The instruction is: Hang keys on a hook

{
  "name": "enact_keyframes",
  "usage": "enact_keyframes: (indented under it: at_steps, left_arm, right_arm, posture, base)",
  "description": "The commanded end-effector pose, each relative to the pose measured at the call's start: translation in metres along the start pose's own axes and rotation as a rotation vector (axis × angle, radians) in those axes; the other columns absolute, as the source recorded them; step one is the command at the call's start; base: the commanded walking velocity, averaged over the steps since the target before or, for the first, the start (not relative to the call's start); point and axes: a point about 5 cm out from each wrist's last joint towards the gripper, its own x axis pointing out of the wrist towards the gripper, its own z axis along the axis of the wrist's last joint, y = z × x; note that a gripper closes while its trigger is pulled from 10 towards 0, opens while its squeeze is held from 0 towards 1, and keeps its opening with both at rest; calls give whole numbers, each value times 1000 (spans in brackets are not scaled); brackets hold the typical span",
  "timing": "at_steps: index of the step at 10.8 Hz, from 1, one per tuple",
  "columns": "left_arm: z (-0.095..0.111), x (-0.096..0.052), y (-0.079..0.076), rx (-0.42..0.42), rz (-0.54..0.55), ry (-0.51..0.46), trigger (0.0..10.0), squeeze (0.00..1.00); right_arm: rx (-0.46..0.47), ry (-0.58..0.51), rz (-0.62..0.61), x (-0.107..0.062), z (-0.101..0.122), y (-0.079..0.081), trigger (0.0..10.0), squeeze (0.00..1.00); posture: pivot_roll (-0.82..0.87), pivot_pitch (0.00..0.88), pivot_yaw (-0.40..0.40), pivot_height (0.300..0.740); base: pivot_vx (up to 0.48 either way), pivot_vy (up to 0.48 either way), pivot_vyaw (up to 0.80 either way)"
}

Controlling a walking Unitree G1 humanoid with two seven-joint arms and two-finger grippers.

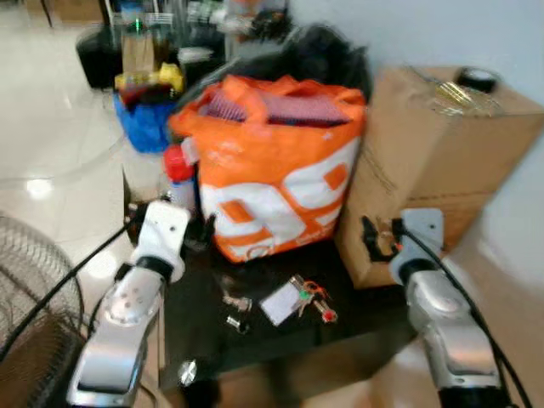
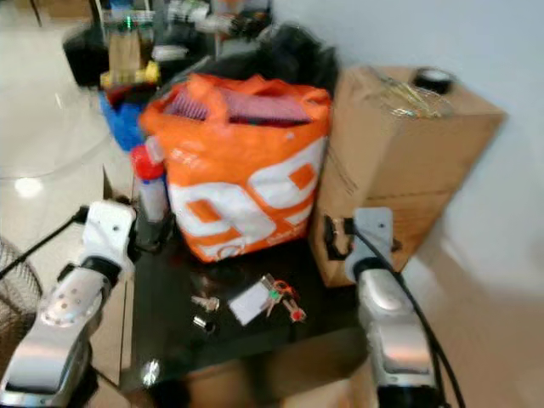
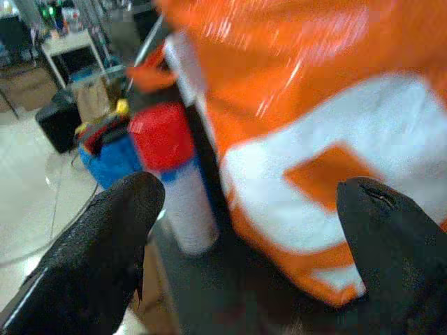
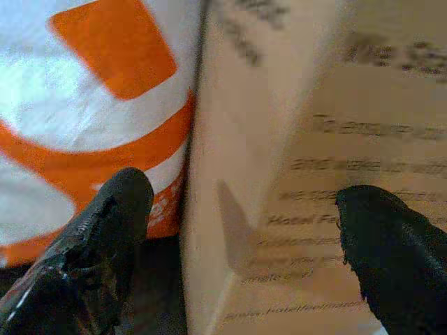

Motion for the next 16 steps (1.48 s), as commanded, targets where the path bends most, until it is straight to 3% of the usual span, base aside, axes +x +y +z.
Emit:
enact_keyframes:
  at_steps: [1,4,8,16]
  left_arm:
    - [1,2,-3,13,-12,4,10000,0]
    - [0,1,-3,29,8,0,10000,0]
    - [-2,-3,-3,21,23,5,10000,0]
    - [-7,-6,-1,-19,24,30,10000,0]
  right_arm:
    - [-28,-9,84,4,6,9,10000,0]
    - [-19,-19,33,3,6,2,10000,0]
    - [-1,-25,92,2,6,16,10000,0]
    - [62,-8,-64,-8,-2,5,10000,0]
  posture:
    - [-36,0,-65,740]
    - [-35,0,-72,740]
    - [-33,0,-77,740]
    - [-46,0,-78,740]
  base:
    - [0,0,0]
    - [0,0,0]
    - [0,-304,553]
    - [32,-48,0]
